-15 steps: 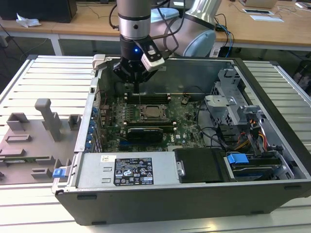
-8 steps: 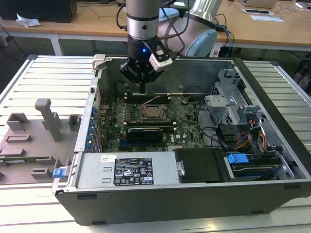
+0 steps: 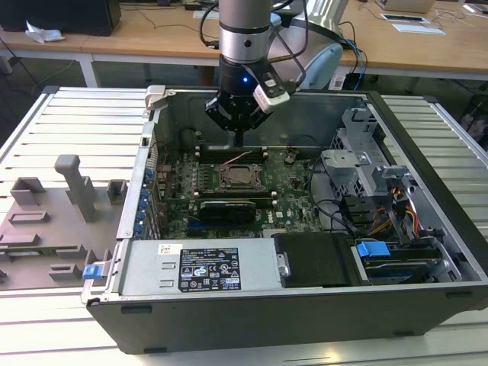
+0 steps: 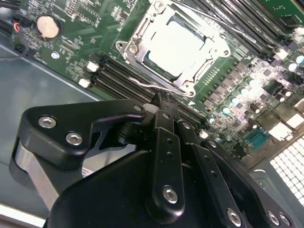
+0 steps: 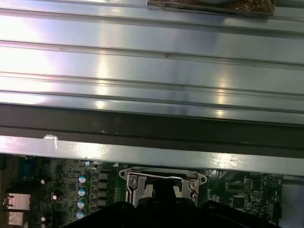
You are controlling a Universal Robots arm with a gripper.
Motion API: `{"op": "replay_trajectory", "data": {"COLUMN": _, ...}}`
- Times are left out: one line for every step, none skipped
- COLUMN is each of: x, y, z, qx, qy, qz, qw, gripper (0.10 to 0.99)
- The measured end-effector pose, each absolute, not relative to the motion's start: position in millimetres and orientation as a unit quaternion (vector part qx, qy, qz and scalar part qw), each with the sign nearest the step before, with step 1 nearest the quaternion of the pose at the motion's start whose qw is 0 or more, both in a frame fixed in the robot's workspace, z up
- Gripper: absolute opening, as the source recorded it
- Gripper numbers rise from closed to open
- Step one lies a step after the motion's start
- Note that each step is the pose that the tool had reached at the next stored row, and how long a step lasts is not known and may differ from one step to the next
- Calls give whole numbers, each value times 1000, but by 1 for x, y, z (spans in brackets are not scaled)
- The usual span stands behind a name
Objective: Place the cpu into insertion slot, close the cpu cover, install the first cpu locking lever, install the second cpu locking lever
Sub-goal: 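Install the first cpu locking lever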
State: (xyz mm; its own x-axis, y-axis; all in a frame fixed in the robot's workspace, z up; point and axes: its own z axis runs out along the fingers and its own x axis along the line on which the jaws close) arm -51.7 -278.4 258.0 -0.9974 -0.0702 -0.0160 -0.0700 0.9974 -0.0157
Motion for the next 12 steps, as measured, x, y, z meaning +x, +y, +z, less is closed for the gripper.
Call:
{"op": "replay_trajectory", "data": {"x": -51, "y": -278, "z": 258, "qx": -35, "qy": 999, "qz": -8, "qw": 8, "gripper": 106}}
{"op": "replay_trajectory", "data": {"x": -50, "y": -278, "z": 258, "qx": -35, "qy": 999, "qz": -8, "qw": 8, "gripper": 106}}
{"op": "replay_trajectory", "data": {"x": -49, "y": -278, "z": 258, "qx": -35, "qy": 999, "qz": -7, "qw": 8, "gripper": 106}}
{"op": "replay_trajectory", "data": {"x": -49, "y": -278, "z": 258, "qx": -35, "qy": 999, "qz": -8, "qw": 8, "gripper": 106}}
{"op": "replay_trajectory", "data": {"x": -49, "y": -278, "z": 258, "qx": -35, "qy": 999, "qz": -8, "qw": 8, "gripper": 106}}
{"op": "replay_trajectory", "data": {"x": -49, "y": -278, "z": 258, "qx": -35, "qy": 999, "qz": -8, "qw": 8, "gripper": 106}}
{"op": "replay_trajectory", "data": {"x": -49, "y": -278, "z": 257, "qx": -35, "qy": 999, "qz": -8, "qw": 8, "gripper": 106}}
{"op": "replay_trajectory", "data": {"x": -48, "y": -278, "z": 257, "qx": -35, "qy": 999, "qz": -8, "qw": 8, "gripper": 106}}
{"op": "replay_trajectory", "data": {"x": -48, "y": -278, "z": 257, "qx": -35, "qy": 999, "qz": -8, "qw": 8, "gripper": 106}}
{"op": "replay_trajectory", "data": {"x": -48, "y": -278, "z": 257, "qx": -35, "qy": 999, "qz": -8, "qw": 8, "gripper": 106}}
{"op": "replay_trajectory", "data": {"x": -48, "y": -278, "z": 257, "qx": -35, "qy": 999, "qz": -8, "qw": 8, "gripper": 106}}
{"op": "replay_trajectory", "data": {"x": -48, "y": -278, "z": 256, "qx": -35, "qy": 999, "qz": -8, "qw": 8, "gripper": 106}}
